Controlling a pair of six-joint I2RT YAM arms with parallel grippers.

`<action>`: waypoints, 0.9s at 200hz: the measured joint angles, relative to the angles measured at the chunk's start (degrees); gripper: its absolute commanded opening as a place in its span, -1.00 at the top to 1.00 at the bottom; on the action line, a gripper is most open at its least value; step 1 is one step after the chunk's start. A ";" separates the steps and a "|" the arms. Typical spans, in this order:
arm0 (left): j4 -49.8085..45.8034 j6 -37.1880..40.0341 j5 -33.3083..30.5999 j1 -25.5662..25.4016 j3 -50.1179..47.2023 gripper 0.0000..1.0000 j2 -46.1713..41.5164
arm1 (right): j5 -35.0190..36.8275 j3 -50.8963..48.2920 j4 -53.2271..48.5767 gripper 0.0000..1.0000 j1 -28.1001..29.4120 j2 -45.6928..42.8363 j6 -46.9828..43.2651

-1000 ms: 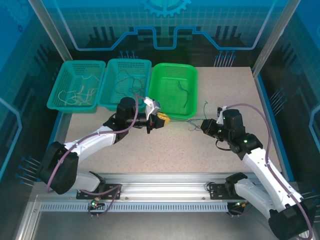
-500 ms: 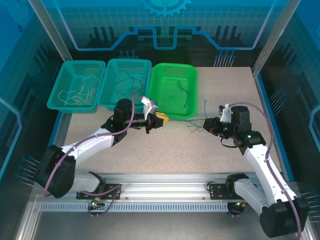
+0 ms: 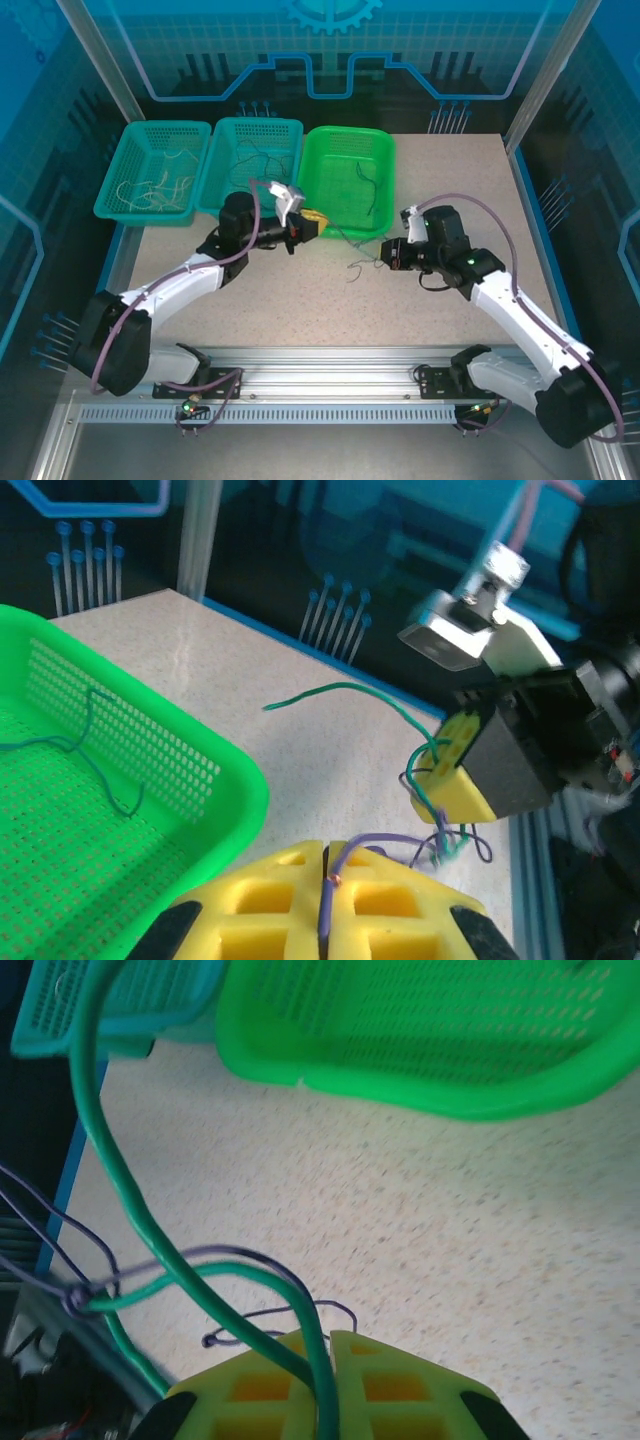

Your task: Untangle the cables

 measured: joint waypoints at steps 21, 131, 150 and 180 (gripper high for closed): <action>3.17 -7.04 5.16 3.23 -1.77 1.00 0.00 | -1.29 -1.44 5.22 0.90 -5.64 -8.37 3.37; 5.73 -11.93 7.63 1.36 1.33 1.00 2.75 | -8.50 -5.97 5.77 0.90 -12.48 -6.43 7.85; 4.46 -10.51 6.67 0.83 2.56 1.00 2.75 | -4.48 -6.16 5.55 0.90 -8.74 -5.55 7.17; 1.86 -6.03 5.44 -1.20 5.14 0.97 2.75 | 2.64 -5.60 3.28 0.94 -0.79 -2.36 5.22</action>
